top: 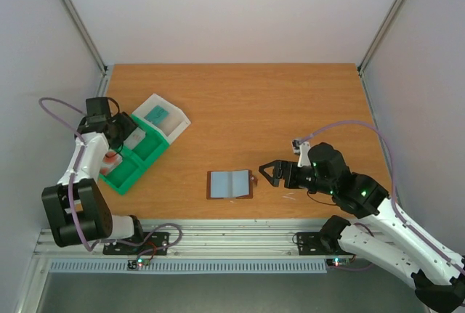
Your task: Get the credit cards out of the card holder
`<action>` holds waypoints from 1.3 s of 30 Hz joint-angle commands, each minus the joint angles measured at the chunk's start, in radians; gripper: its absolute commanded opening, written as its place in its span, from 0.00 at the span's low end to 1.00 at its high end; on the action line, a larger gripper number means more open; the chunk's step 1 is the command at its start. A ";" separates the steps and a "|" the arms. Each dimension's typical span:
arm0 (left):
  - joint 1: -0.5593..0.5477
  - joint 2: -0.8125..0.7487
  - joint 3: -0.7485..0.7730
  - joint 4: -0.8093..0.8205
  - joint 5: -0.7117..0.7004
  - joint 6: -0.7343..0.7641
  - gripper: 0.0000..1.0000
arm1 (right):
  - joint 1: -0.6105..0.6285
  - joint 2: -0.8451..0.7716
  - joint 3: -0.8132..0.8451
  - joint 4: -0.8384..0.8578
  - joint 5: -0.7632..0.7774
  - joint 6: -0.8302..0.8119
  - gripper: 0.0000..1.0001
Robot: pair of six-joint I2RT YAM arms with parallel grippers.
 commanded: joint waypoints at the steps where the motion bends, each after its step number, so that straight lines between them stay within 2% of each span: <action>1: 0.005 -0.071 0.001 -0.033 0.112 0.015 0.72 | 0.003 -0.015 0.063 -0.082 0.056 -0.039 0.98; 3: 0.005 -0.106 -0.010 -0.042 0.169 0.030 0.79 | 0.002 -0.019 0.081 -0.113 0.071 -0.036 0.98; 5: 0.003 -0.131 -0.015 -0.055 0.257 0.051 0.98 | 0.003 -0.025 0.112 -0.158 0.087 -0.025 0.98; 6: 0.000 -0.142 -0.017 -0.068 0.295 0.069 0.99 | 0.002 -0.029 0.123 -0.177 0.098 -0.018 0.98; 10: -0.040 -0.235 -0.065 -0.093 0.391 0.109 0.99 | 0.002 -0.039 0.164 -0.233 0.154 -0.006 0.98; 16: -0.172 -0.436 -0.205 -0.001 0.504 0.062 0.99 | 0.003 -0.019 0.211 -0.261 0.162 -0.015 0.99; 19: -0.294 -0.499 -0.256 0.046 0.518 0.002 0.99 | 0.003 -0.010 0.219 -0.266 0.162 -0.016 0.98; 22: -0.451 -0.541 -0.277 0.075 0.475 -0.033 0.99 | 0.003 -0.006 0.214 -0.269 0.161 -0.011 0.98; 24: -0.517 -0.562 -0.284 0.097 0.444 -0.057 0.99 | 0.003 -0.006 0.206 -0.268 0.160 -0.008 0.98; 27: -0.637 -0.585 -0.269 0.113 0.407 -0.064 0.99 | 0.003 -0.002 0.201 -0.266 0.141 -0.018 0.98; 31: -0.738 -0.610 -0.206 0.062 0.343 -0.012 0.99 | 0.002 0.022 0.251 -0.280 0.105 -0.063 0.98; 36: -0.762 -0.612 -0.081 -0.045 0.340 0.067 0.99 | 0.003 0.062 0.371 -0.334 0.132 -0.108 0.98; 39: -0.762 -0.653 -0.042 -0.030 0.364 0.084 0.99 | 0.003 0.073 0.417 -0.340 0.136 -0.119 0.98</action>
